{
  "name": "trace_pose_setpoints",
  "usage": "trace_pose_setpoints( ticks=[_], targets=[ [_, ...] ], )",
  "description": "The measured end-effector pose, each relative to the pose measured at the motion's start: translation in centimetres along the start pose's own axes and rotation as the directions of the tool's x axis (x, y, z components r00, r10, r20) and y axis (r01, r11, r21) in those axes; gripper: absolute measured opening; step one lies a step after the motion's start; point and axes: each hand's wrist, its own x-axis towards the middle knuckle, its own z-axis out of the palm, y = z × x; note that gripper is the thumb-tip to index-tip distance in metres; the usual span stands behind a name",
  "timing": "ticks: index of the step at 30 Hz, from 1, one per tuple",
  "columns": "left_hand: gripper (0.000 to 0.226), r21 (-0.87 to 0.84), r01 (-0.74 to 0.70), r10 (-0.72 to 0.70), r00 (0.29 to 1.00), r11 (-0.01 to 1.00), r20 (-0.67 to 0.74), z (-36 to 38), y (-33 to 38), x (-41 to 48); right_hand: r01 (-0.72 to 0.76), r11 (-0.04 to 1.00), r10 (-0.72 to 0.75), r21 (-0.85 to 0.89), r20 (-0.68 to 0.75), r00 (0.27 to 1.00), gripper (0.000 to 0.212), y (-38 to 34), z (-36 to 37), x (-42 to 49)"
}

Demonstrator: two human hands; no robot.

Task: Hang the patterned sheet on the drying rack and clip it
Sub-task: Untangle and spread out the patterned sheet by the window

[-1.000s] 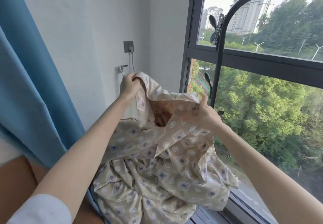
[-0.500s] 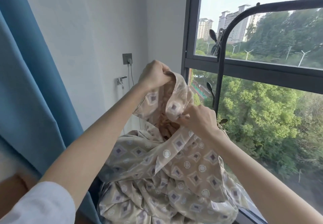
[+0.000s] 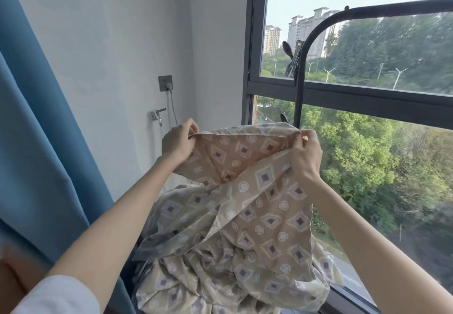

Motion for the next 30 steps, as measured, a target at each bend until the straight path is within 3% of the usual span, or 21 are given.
trace_pose_setpoints(
  ticks=[5,8,11,14,16,19,23,24,26,28,30],
  targets=[
    [0.020,0.136,0.231,-0.246,0.963,0.963,0.109,1.7,-3.7,-1.3,-0.072,0.995,0.075,0.068,-0.049,0.996,0.010,0.6,-0.1,-0.4],
    [0.022,-0.149,0.373,-0.345,0.920,0.916,0.184,2.3,-4.6,-1.9,-0.050,0.999,0.049,0.016,0.009,0.999,0.011,1.2,-0.3,-0.8],
    [0.017,-0.480,0.338,-0.342,0.936,0.810,0.082,1.6,-3.3,-1.2,-0.014,0.989,0.055,-0.150,0.272,0.961,0.036,1.6,-0.2,-1.4],
    [0.012,-0.632,0.190,-0.261,0.965,0.751,-0.019,-0.5,-0.4,0.4,0.167,0.886,0.126,-0.433,0.570,0.812,0.078,1.7,0.4,-1.9],
    [0.011,-0.683,0.107,-0.210,0.975,0.722,-0.070,-1.8,1.7,1.6,0.288,0.823,0.151,-0.489,0.678,0.720,0.101,0.6,0.7,-2.2],
    [0.018,-0.749,0.072,-0.161,0.986,0.658,-0.046,-2.9,4.5,2.5,0.409,0.821,0.097,-0.400,0.802,0.590,0.110,-1.8,0.1,-2.8],
    [0.030,-0.777,0.134,-0.205,0.979,0.616,0.006,-2.8,5.7,2.8,0.430,0.898,-0.104,-0.096,0.902,0.419,0.094,-6.2,-1.1,-3.1],
    [0.035,-0.782,0.165,-0.221,0.975,0.601,0.035,-2.7,5.6,2.7,0.416,0.909,-0.170,-0.028,0.885,0.433,0.091,-6.9,-1.2,-3.0],
    [0.050,-0.795,0.227,-0.227,0.967,0.562,0.116,-2.6,5.2,2.2,0.406,0.913,-0.263,0.029,0.804,0.534,0.084,-7.5,-0.9,-2.6],
    [0.065,-0.801,0.270,-0.198,0.961,0.535,0.192,-2.5,4.9,1.7,0.381,0.924,-0.273,0.027,0.745,0.609,0.076,-7.2,-0.5,-2.4],
    [0.060,-0.809,0.314,-0.170,0.949,0.497,0.264,-2.5,4.4,1.3,0.342,0.940,-0.229,-0.007,0.729,0.645,0.069,-6.2,0.1,-2.6]
  ],
)
